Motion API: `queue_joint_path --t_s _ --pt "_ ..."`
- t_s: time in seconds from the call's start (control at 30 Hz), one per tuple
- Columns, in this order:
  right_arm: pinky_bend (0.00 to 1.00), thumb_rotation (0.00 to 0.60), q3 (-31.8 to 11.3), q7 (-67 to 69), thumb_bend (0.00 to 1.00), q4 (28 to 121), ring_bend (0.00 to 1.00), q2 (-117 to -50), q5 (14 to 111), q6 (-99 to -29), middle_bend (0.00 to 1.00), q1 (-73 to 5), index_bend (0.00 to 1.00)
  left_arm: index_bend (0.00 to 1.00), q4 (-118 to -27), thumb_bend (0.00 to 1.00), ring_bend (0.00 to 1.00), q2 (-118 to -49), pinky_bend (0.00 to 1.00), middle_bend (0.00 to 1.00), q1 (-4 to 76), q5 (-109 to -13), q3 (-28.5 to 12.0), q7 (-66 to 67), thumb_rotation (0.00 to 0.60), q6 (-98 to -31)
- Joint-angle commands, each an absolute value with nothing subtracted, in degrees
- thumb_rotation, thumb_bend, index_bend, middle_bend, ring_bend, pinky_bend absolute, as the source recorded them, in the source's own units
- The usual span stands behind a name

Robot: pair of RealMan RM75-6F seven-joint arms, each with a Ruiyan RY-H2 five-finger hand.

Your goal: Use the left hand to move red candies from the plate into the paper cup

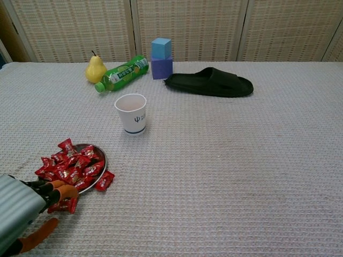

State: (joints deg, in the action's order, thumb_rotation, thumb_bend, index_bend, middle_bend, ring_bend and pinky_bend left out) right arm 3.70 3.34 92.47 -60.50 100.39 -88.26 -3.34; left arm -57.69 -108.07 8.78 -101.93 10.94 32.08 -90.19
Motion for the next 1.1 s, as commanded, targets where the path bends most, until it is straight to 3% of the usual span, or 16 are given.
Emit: queue_joint_path --t_s 0.03,0.47,0.87,1.1 --pt "0.00 0.600 3.7 3.4 0.04 92.5 0.00 -60.4 100.3 -88.2 0.00 -3.4 0.00 0.32 -56.1 0.41 0.58 -109.3 0.95 0.39 9.1 -102.3 9.9 32.4 0.600 -90.0" --pt "0.00 0.600 3.4 3.3 0.04 92.6 0.00 -60.5 100.0 -88.7 0.00 -3.2 0.00 0.37 -53.5 0.41 0.58 -109.8 0.95 0.39 8.7 -102.3 8.8 32.6 0.600 -89.5" --pt "0.00 0.600 3.4 3.6 0.04 92.5 0.00 -60.4 100.0 -88.6 0.00 -3.2 0.00 0.48 -51.8 0.41 0.62 -110.8 0.97 0.55 8.5 -103.0 8.1 33.2 0.600 -90.1" --pt "0.00 0.600 3.4 3.6 0.04 92.5 0.00 -60.4 99.8 -88.6 0.00 -3.2 0.00 0.50 -53.1 0.42 0.63 -109.2 0.97 0.59 8.7 -103.4 7.2 32.8 0.600 -92.0"
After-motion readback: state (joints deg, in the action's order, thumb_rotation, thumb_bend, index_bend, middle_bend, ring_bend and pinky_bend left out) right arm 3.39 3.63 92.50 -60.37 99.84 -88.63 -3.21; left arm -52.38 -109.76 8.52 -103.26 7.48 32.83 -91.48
